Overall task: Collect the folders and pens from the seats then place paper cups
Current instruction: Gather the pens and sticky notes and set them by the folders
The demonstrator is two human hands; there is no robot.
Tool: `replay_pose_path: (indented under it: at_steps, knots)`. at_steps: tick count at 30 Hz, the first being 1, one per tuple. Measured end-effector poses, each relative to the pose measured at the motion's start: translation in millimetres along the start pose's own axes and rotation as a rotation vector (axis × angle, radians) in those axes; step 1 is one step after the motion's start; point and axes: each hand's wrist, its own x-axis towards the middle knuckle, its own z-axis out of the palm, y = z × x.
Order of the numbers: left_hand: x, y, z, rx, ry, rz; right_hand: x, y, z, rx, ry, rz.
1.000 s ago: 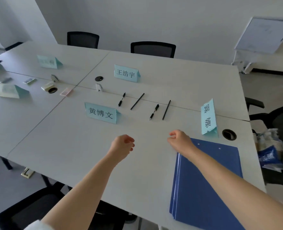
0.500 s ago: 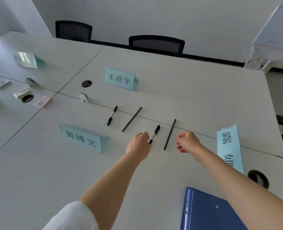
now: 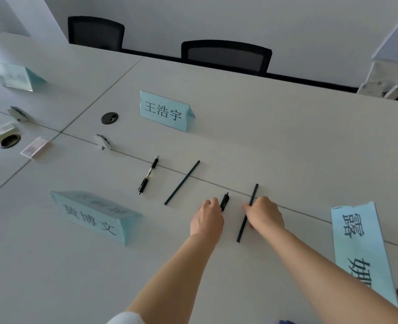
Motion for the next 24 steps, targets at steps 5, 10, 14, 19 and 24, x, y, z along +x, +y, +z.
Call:
replay_pose_path:
  at_steps: [5,10,14,19,24]
  knots:
    - [-8,-10,-6,-0.013,-0.009,0.014,-4,-7,3,-0.141,0.046,-0.013]
    - [-3,-41,-52,-0.139,0.071,-0.065,-4,-29,6,0.104,-0.064,-0.040]
    - [24,-71,-94,-0.223,0.186,-0.148,-10,-71,15,0.462,-0.173,-0.021]
    - [70,-110,-124,-0.227,0.224,-0.298,-4,-125,38,0.511,-0.256,-0.006]
    - [107,-138,-121,-0.188,0.230,-0.314,18,-153,62,0.459,-0.236,-0.061]
